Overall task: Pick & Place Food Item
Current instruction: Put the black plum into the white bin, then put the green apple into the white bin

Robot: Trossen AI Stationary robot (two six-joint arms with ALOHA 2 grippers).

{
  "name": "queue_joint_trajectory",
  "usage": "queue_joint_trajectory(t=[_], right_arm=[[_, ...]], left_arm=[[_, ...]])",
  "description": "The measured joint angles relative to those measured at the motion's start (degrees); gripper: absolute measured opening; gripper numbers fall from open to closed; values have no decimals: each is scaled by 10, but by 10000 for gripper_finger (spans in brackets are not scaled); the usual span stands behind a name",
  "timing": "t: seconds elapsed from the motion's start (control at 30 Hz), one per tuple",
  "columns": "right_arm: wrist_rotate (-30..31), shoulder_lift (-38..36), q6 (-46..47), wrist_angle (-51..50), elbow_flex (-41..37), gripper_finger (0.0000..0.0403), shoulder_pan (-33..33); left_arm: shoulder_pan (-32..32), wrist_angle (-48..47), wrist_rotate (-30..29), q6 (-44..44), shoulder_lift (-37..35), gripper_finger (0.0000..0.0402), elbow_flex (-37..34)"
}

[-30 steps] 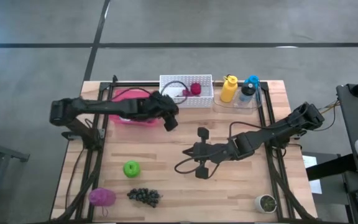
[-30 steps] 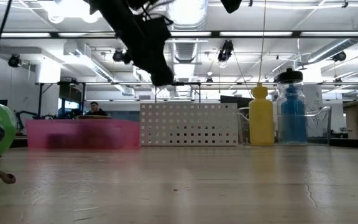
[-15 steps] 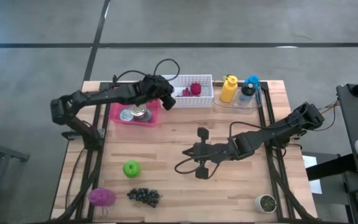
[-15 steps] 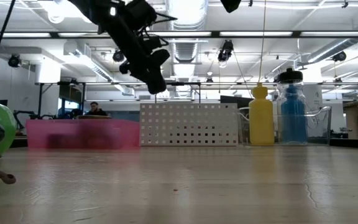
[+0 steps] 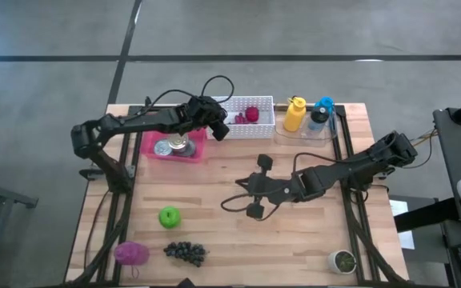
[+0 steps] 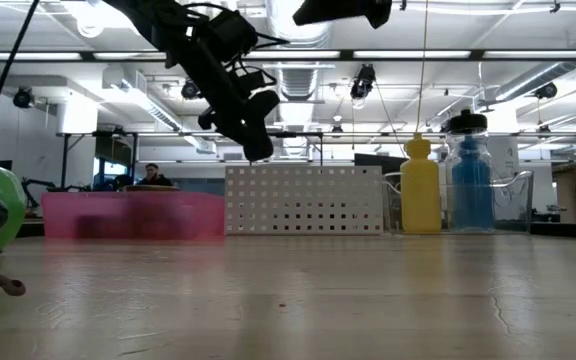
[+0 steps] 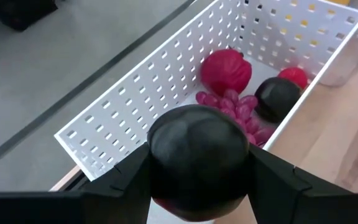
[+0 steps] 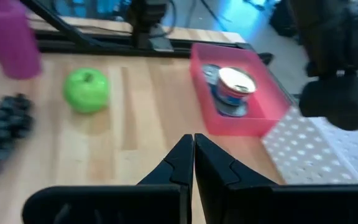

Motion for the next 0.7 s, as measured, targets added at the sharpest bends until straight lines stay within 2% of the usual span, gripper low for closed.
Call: queue_joint_trajectory(t=[0.37,0.7], right_arm=[[8,0,-8,-1,-19,8,-32],[5,0,-10,0,-19,8,-31]], left_arm=[[2,1,-1,0,2,223,0],[2,1,-2,0,2,296,0]])
